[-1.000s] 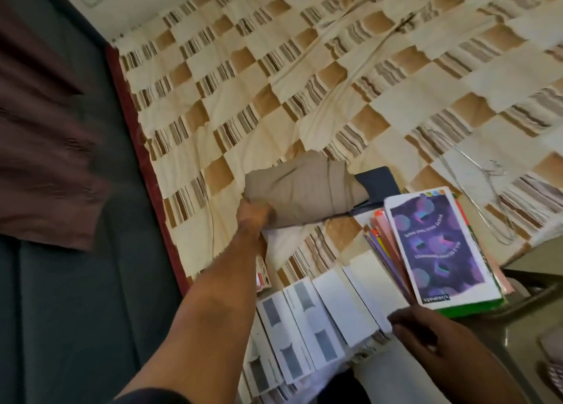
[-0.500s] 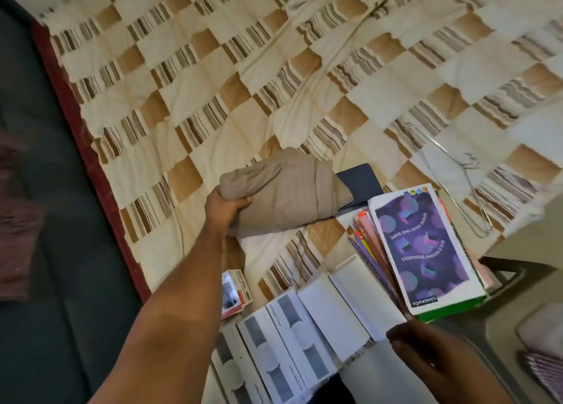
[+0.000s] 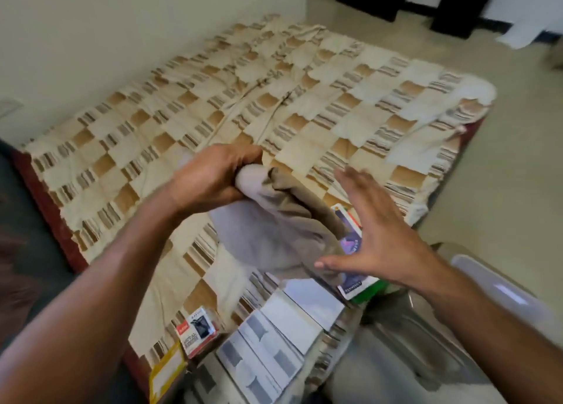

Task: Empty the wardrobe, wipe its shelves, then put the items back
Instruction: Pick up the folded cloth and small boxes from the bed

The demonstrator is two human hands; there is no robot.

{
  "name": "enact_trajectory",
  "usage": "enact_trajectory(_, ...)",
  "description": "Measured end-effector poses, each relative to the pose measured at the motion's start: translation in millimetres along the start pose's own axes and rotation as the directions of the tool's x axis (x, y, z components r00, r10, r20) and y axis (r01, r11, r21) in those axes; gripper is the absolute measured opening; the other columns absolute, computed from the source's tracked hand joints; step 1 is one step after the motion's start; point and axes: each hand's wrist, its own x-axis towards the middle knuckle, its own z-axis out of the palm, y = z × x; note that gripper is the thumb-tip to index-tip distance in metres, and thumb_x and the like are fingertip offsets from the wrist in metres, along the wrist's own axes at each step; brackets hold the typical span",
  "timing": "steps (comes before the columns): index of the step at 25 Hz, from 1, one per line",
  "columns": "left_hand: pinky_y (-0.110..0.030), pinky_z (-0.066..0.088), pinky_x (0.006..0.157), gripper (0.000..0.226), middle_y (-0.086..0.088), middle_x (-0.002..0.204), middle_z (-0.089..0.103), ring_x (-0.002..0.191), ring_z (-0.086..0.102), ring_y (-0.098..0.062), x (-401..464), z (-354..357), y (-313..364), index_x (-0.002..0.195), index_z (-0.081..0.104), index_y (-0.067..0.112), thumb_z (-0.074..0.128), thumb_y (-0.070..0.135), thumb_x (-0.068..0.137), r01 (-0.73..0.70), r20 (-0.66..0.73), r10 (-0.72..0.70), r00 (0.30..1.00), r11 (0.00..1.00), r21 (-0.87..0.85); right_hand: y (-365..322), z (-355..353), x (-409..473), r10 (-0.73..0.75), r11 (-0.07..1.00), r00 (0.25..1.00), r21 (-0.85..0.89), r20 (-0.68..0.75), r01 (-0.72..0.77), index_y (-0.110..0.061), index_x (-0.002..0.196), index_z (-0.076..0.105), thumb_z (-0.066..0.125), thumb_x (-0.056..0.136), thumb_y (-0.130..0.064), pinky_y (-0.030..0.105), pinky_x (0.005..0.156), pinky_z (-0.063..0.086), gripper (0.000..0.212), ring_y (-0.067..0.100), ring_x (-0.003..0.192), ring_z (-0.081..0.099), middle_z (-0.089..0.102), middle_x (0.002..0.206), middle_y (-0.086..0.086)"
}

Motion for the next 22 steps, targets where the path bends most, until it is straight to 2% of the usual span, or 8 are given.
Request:
enact_trajectory(5, -0.039, 0.047, 0.064, 0.032, -0.003, 0.081, 0.062, 0.075, 0.060, -0.026, 34.5, 5.2, 135.8, 0.088, 0.060, 0.007, 0.074, 0.036, 0.086, -0.182, 0.108, 0.205, 0.973, 0.964, -0.192, 30.3, -18.4, -121.3, 0.230, 0.973, 0.973, 0.016, -0.023, -0.229, -0.040, 0.156, -0.008, 0.073, 0.058, -0.079, 0.047, 0.119, 0.029, 0.134, 0.019, 0.147, 0.028, 0.026, 0.163, -0.004)
enact_trajectory(8, -0.035, 0.048, 0.062, 0.038, -0.006, 0.079, 0.063, 0.074, 0.061, -0.021, 49.1, 54.9, 206.6, 0.083, 0.058, 0.006, 0.080, 0.035, 0.077, -0.165, 0.151, 0.247, 0.957, 0.895, -0.415, 59.7, -35.7, -230.9, 0.376, 0.920, 0.923, 0.148, -0.076, -0.363, -0.050, 0.144, 0.030, 0.075, 0.060, -0.073, 0.034, 0.097, 0.050, 0.099, 0.012, 0.121, 0.056, 0.056, 0.138, -0.012)
enact_trajectory(11, -0.041, 0.050, 0.069, 0.042, -0.007, 0.086, 0.063, 0.081, 0.061, -0.026, 65.3, 129.7, 278.3, 0.091, 0.058, 0.011, 0.085, 0.036, 0.070, -0.094, 0.281, 0.340, 0.897, 0.769, -0.632, 79.9, -48.8, -350.0, 0.475, 0.880, 0.859, 0.128, -0.189, -0.458, -0.044, 0.127, 0.054, 0.063, 0.072, -0.067, 0.007, 0.075, 0.039, 0.060, 0.011, 0.103, 0.064, 0.067, 0.119, -0.011)
enact_trajectory(13, -0.036, 0.054, 0.083, 0.053, 0.003, 0.106, 0.067, 0.101, 0.065, -0.015, 73.5, 164.8, 314.0, 0.109, 0.061, 0.025, 0.088, 0.040, 0.066, -0.091, 0.351, 0.416, 0.839, 0.743, -0.663, 88.4, -50.3, -409.9, 0.517, 0.855, 0.827, 0.087, -0.220, -0.511, -0.039, 0.116, 0.062, 0.060, 0.078, -0.060, 0.011, 0.067, 0.040, 0.043, 0.013, 0.091, 0.067, 0.072, 0.106, -0.008)
enact_trajectory(16, -0.024, 0.053, 0.088, 0.065, 0.013, 0.117, 0.066, 0.107, 0.064, -0.006, 85.9, 228.6, 394.6, 0.125, 0.061, 0.036, 0.089, 0.047, 0.067, -0.257, 0.489, 0.586, 0.646, 0.770, -0.584, 99.9, -56.7, -498.4, 0.618, 0.778, 0.757, 0.024, -0.214, -0.628, -0.037, 0.087, 0.055, 0.066, 0.081, -0.044, 0.037, 0.065, 0.051, 0.015, 0.012, 0.078, 0.065, 0.069, 0.085, -0.009)
enact_trajectory(18, -0.031, 0.056, 0.085, 0.051, 0.012, 0.107, 0.070, 0.096, 0.067, -0.007, 100.7, 272.0, 439.7, 0.119, 0.066, 0.037, 0.085, 0.047, 0.072, -0.355, 0.567, 0.649, 0.507, 0.757, -0.548, 106.4, -64.7, -534.3, 0.692, 0.706, 0.709, -0.080, -0.136, -0.704, -0.035, 0.084, 0.052, 0.063, 0.078, -0.042, 0.040, 0.070, 0.052, 0.014, 0.013, 0.082, 0.065, 0.067, 0.085, -0.010)
enact_trajectory(20, -0.039, 0.055, 0.087, 0.047, 0.008, 0.107, 0.071, 0.094, 0.067, -0.010, 116.9, 315.1, 516.7, 0.121, 0.068, 0.032, 0.078, 0.044, 0.077, -0.531, 0.619, 0.719, 0.316, 0.675, -0.513, 97.2, -86.7, -587.5, 0.810, 0.553, 0.561, -0.096, -0.170, -0.827, -0.031, 0.093, 0.060, 0.062, 0.077, -0.043, 0.038, 0.078, 0.052, 0.021, 0.015, 0.092, 0.065, 0.068, 0.092, -0.010)
enact_trajectory(22, -0.039, 0.054, 0.090, 0.061, 0.005, 0.112, 0.068, 0.101, 0.064, -0.016, 127.2, 339.1, 588.7, 0.129, 0.064, 0.026, 0.074, 0.050, 0.074, -0.644, 0.537, 0.814, 0.224, 0.537, -0.546, 76.4, -111.7, -633.4, 0.882, 0.376, 0.398, -0.133, -0.253, -0.917, -0.033, 0.105, 0.064, 0.064, 0.079, -0.043, 0.037, 0.081, 0.051, 0.028, 0.015, 0.098, 0.064, 0.070, 0.099, -0.011)
